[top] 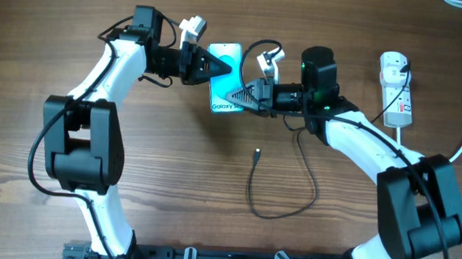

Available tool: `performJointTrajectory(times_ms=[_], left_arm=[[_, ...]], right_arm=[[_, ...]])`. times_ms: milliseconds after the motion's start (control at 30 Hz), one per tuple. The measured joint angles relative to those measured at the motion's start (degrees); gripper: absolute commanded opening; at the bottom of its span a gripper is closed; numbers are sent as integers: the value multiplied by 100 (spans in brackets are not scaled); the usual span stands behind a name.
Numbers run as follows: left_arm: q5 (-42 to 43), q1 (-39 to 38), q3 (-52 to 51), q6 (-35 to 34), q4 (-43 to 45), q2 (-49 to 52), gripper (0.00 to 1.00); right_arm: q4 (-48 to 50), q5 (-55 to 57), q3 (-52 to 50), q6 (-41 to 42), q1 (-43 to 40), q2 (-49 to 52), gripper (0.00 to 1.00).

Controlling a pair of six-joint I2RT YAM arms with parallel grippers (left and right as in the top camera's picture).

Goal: Plug charger to phone and switch on socket

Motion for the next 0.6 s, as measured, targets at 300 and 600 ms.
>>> performJointTrajectory(times_ms=[300,600], left_arm=[[114,-50,0,22,37,0,4],[-723,-50,4,-4,-778,0,4]], right_arm=[[155,129,0,79,-79,0,84],[63,-446,0,-256,-730,0,85]])
